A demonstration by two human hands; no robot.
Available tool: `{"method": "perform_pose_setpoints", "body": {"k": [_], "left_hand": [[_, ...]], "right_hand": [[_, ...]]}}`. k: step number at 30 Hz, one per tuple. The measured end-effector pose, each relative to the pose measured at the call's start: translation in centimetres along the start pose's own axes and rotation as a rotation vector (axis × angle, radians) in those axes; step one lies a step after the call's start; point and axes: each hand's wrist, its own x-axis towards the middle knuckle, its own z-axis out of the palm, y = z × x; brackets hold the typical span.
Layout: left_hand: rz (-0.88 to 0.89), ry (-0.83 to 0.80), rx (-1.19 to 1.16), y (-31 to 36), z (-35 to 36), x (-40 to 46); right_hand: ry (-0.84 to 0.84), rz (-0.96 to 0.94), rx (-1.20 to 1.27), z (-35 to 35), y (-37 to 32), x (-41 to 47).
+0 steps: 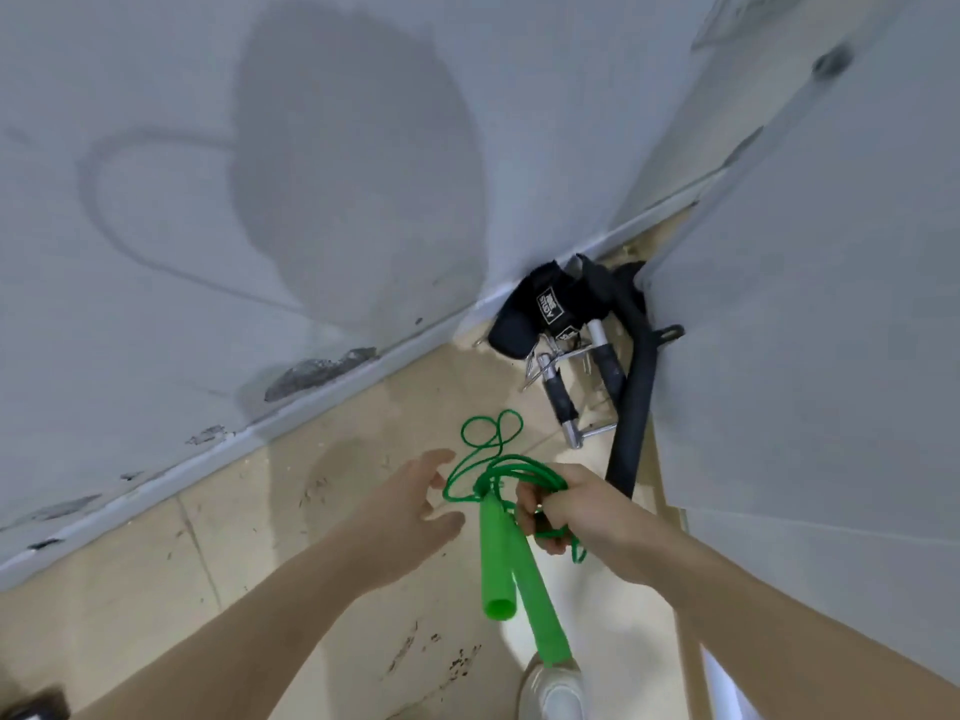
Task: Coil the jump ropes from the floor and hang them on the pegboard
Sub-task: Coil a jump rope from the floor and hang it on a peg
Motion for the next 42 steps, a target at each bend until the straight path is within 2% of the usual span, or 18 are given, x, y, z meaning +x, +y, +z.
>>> {"method": "perform_pose_setpoints", "body": {"k": [2,5,7,9,11,12,15,17,19,22,24,26,29,32,35,38,42], "left_hand": [[0.035,-0.058,-0.152,4.0,-1.9,-3.7],[-0.027,-0.148,-0.632,9.8,-4.8,-10.0],[0.028,-0.101,-0.876,13.1,-6.2,-13.9],[0.061,0.002,-1.036,16.1,-7.8,-18.1],[0.157,0.044,-1.038,18.6,-9.5,-22.5],[0.173,0.095,-0.951,19.4,-10.3,-24.6],[0.134,0.376,-0.655,20.4,-11.9,-29.2],[0.129,0.432,-0.544,21.5,-12.4,-32.2],[0.151,0.408,-0.535,22.5,-12.5,-34.6],[0.163,0.246,-0.693,23.4,-12.2,-37.9],[0.189,0.172,-0.754,23.6,-11.9,-39.6],[0.236,0.137,-0.780,23.6,-11.7,-41.3],[0.284,0.137,-0.616,23.5,-11.3,-43.5],[0.269,0.262,-0.509,23.5,-11.0,-45.6],[0.214,0.447,-0.692,23.2,-11.1,-47.5],[0.182,0.509,-0.945,22.7,-10.4,-48.8],[0.071,0.612,-1.291,21.6,-7.8,-50.1]], "right_hand": [[-0.040,-0.057,0.036,0.9,-4.9,-4.1],[-0.076,-0.165,0.103,2.2,-11.0,-10.8],[-0.101,-0.286,0.137,3.0,-14.1,-15.6],[-0.101,-0.320,0.213,4.1,-16.4,-20.8],[-0.079,-0.314,0.308,5.1,-18.5,-25.8],[-0.085,-0.301,0.341,5.7,-19.4,-28.0],[-0.080,-0.260,0.252,6.9,-20.0,-33.1],[0.039,-0.260,0.197,8.0,-19.7,-35.7],[0.147,-0.309,0.137,9.5,-19.3,-37.8],[0.197,-0.367,0.006,11.7,-18.5,-40.2],[0.188,-0.407,-0.045,12.9,-18.2,-42.0],[0.122,-0.414,0.005,13.6,-17.7,-42.9],[0.029,-0.372,0.176,14.1,-17.6,-44.4],[0.035,-0.345,0.169,14.9,-17.9,-45.7],[0.090,-0.380,0.201,14.9,-18.1,-46.7],[-0.026,-0.429,0.265,14.3,-18.5,-47.8],[-0.188,-0.587,-0.003,13.4,-18.4,-51.0]]}}
